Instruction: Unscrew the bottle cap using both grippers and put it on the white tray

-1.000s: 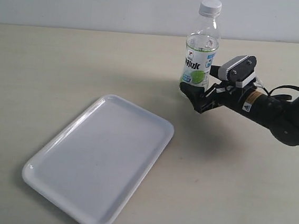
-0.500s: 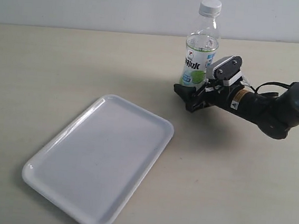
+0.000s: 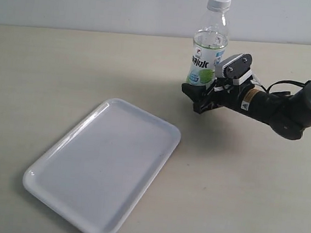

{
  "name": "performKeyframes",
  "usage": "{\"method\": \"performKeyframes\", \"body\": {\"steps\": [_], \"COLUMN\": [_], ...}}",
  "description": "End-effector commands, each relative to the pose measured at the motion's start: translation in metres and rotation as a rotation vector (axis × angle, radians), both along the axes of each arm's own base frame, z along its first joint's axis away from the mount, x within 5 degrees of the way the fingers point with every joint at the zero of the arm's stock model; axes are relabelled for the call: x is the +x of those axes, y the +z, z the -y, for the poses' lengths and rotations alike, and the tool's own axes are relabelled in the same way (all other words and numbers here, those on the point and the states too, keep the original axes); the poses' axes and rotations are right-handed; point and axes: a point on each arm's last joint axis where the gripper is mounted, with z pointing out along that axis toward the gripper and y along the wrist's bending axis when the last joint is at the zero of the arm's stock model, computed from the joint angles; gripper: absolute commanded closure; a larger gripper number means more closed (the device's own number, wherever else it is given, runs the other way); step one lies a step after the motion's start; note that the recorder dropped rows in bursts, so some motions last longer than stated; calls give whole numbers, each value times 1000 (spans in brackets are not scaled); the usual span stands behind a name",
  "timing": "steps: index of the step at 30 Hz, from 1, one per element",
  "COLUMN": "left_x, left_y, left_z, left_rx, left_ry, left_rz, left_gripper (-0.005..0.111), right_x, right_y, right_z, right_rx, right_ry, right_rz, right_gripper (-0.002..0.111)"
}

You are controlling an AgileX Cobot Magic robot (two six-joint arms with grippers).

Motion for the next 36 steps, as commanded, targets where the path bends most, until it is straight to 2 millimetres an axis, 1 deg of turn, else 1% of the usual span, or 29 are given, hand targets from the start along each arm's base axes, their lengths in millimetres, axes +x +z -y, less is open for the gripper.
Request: {"method": "performKeyframes", "body": {"steps": [1, 12, 13, 16, 18, 26, 29, 33, 36], "left_x": [0, 0, 0, 0, 0, 0, 0, -3, -5], "left_y": [-1, -1, -1, -1, -1, 0, 6, 24, 31], "left_z": [0, 0, 0, 0, 0, 0, 1, 3, 4], "left_rx": [5, 5, 18, 142, 175, 176, 170, 120, -88], "left_ry": [1, 1, 0, -3, -4, -4, -9, -21, -53], "left_rz": [5, 5, 7, 28, 34, 36, 111, 302, 351], "left_gripper": [107, 107, 107, 107, 107, 107, 107, 107, 107], "right_x": [0, -2, -2, -2, -2, -3, -3, -3, -3], "right_y": [29, 29, 29, 29, 29, 28, 28, 28, 28], "right_z": [-7, -7, -7, -7, -7, -8, -8, -8, -8], "right_rx": [-1, -47, -47, -47, -47, -56, -56, -54, -54], "right_ry": [95, 115, 115, 115, 115, 129, 129, 128, 128], "right_rz": [63, 30, 30, 30, 30, 28, 28, 27, 27], "right_gripper": [108, 108, 108, 108, 108, 108, 108, 108, 108]}}
